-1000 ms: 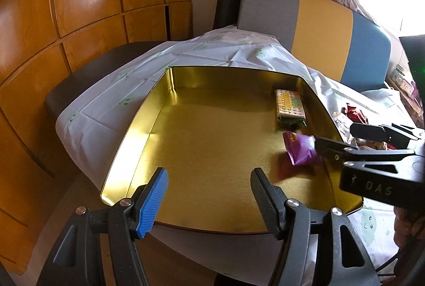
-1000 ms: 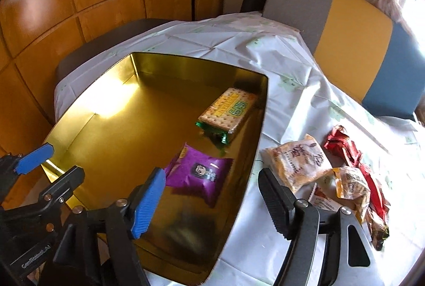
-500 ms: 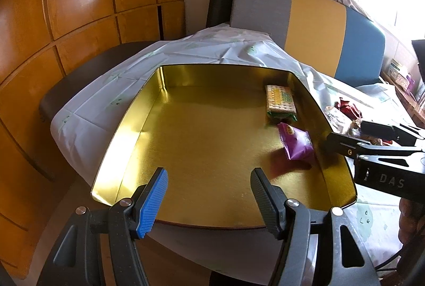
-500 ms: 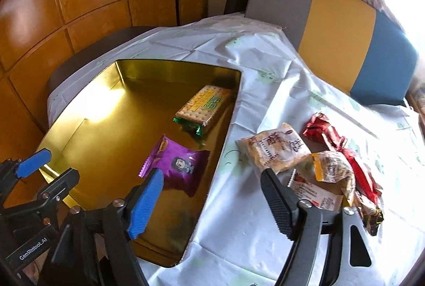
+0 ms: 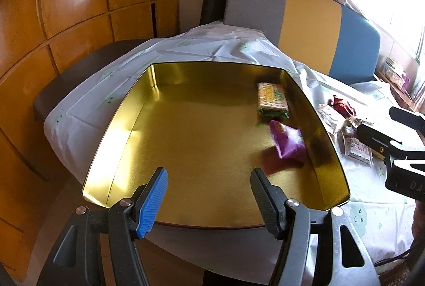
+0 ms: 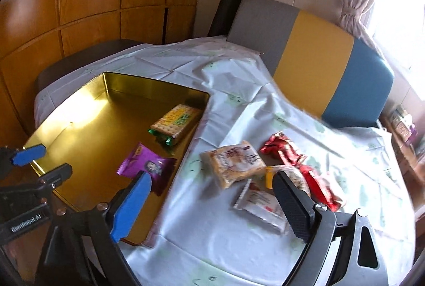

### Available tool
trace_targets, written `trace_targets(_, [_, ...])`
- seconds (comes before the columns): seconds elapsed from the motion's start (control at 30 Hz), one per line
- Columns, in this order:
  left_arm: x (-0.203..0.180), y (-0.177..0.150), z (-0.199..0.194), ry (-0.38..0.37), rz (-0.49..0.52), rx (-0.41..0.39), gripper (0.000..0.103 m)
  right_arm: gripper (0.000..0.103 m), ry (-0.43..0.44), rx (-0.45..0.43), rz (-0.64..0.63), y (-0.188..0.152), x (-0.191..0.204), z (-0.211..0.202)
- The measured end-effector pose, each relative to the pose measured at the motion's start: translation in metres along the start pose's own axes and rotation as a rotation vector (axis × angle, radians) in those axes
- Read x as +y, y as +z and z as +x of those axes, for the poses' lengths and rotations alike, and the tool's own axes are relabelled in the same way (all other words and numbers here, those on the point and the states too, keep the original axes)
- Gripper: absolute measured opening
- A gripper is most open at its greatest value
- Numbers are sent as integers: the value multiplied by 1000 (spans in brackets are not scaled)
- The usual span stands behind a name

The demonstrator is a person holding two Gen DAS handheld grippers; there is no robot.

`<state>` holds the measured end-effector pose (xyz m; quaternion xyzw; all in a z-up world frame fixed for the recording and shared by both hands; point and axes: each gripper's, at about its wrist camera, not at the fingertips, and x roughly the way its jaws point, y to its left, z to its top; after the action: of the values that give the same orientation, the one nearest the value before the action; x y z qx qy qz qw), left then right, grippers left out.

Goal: Organize snacks
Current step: 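Reach the left tool to the brown-printed bread bag and grasp it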

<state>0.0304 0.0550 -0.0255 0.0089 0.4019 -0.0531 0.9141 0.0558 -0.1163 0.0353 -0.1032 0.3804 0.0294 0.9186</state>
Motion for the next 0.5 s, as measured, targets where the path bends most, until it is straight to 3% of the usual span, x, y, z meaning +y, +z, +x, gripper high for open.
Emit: trace_targets(0.5, [-35,14,-15,-16,92,-33,66,94,-56,-17,-9,-12,-31,-15])
